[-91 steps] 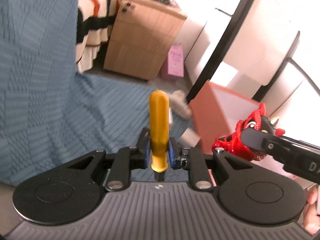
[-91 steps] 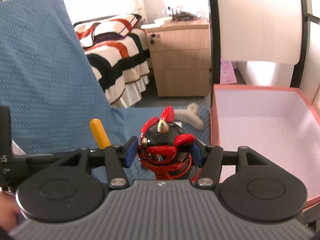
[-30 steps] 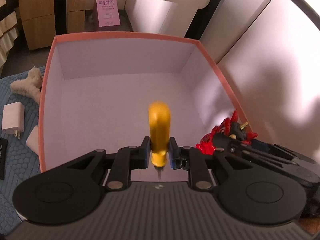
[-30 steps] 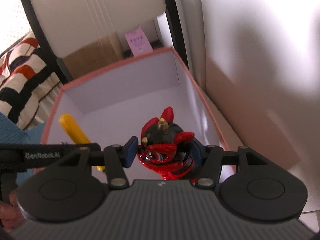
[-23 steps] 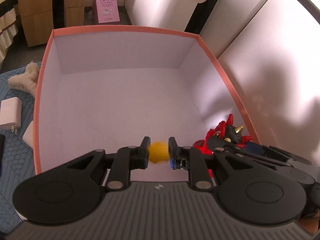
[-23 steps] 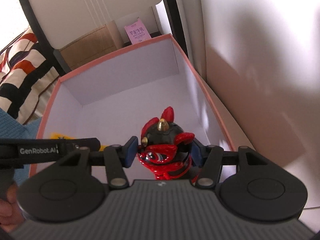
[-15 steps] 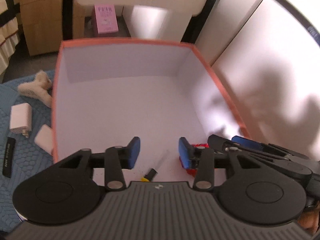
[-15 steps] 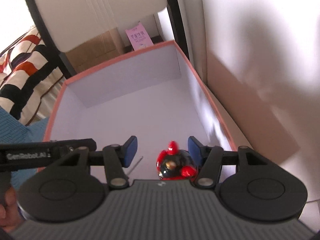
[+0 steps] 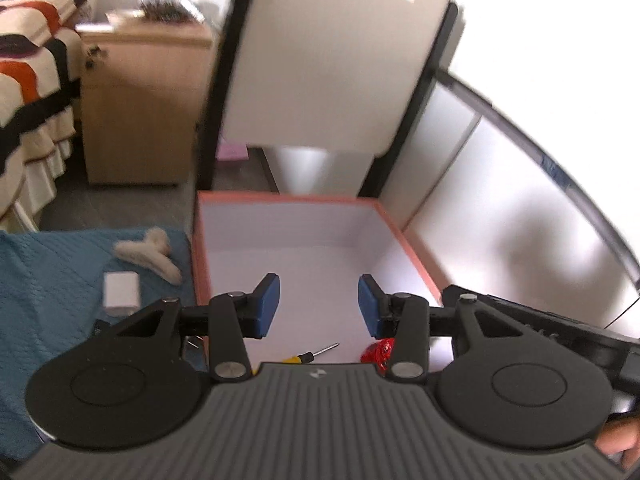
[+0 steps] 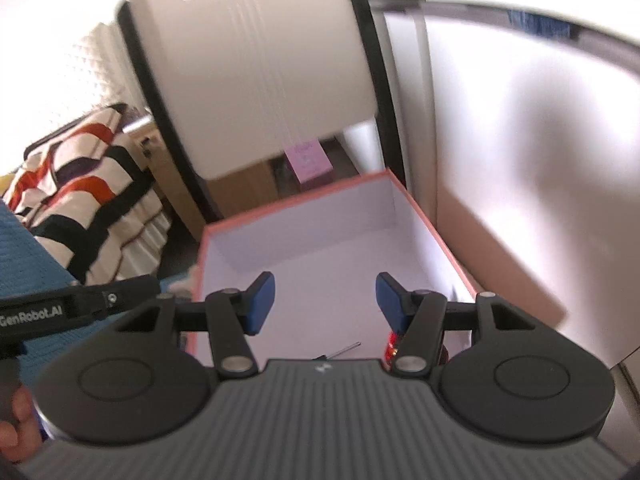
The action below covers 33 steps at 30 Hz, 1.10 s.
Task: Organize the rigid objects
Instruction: 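Open the right gripper releasing the toy while the left gripper releases the screwdriver in the box, then withdraw both tools from the box back toward the blue cloth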
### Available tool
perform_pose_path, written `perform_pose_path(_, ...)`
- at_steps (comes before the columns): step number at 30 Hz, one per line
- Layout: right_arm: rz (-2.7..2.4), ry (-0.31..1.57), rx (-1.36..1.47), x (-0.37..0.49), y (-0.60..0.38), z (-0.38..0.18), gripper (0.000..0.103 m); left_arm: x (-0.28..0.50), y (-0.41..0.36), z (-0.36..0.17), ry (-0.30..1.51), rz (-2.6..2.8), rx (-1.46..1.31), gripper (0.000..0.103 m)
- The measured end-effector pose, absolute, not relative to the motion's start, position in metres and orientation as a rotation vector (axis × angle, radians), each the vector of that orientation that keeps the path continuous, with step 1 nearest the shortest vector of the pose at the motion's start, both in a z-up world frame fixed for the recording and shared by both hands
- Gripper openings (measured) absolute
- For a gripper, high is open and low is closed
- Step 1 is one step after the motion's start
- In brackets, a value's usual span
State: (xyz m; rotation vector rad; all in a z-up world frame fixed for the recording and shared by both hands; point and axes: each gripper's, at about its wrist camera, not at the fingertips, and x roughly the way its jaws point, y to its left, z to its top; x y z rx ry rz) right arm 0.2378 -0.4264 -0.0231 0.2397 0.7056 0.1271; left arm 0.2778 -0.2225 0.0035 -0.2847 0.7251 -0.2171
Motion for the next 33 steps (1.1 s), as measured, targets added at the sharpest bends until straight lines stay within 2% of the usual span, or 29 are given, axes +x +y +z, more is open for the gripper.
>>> perform_pose_path(6, 0.155, 0.618, 0.209, 0.209, -0.398, 0.016, 0.059, 0.239, -0.185, 0.032, 0.648, -0.201, -0.274, 0.049)
perform_pose_path(12, 0.196, 0.572, 0.202, 0.180, -0.364, 0.030, 0.059, 0.195, -0.145, 0.045, 0.619, -0.166, -0.287, 0.049)
perform_pose_path(22, 0.296, 0.590, 0.136, 0.134, -0.315, 0.025, 0.059, 0.133, -0.098, 0.032, 0.609, -0.091, -0.304, 0.049)
perform_pose_path(33, 0.332, 0.671, 0.122, 0.099, -0.291, -0.009, 0.059, 0.093, -0.079, 0.001, 0.659, -0.028, -0.302, 0.049)
